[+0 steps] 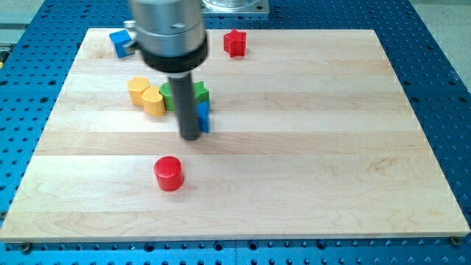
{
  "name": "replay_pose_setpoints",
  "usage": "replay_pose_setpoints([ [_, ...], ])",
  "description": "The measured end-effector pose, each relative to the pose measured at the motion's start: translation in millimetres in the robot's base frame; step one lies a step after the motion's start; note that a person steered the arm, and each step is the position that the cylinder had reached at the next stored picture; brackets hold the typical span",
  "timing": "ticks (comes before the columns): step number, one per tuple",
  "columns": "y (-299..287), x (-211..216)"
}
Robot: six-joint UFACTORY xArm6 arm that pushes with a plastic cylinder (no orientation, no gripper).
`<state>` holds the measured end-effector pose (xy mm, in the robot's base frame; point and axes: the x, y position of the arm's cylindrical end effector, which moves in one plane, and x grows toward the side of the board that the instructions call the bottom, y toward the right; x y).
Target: Move triangle at top right corner
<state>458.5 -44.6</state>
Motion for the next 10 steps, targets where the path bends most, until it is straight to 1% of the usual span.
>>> replay_pose_setpoints([
  [1,28.9,-24.5],
  [3,-20.8,-31.4],
  [5,64.3,-89.4],
  [6,64.8,-113.7],
  [7,45.7,-125.6],
  [8,53.2,-146.4],
  [9,113.7,-170.4],
  [10,158.6,-184.0],
])
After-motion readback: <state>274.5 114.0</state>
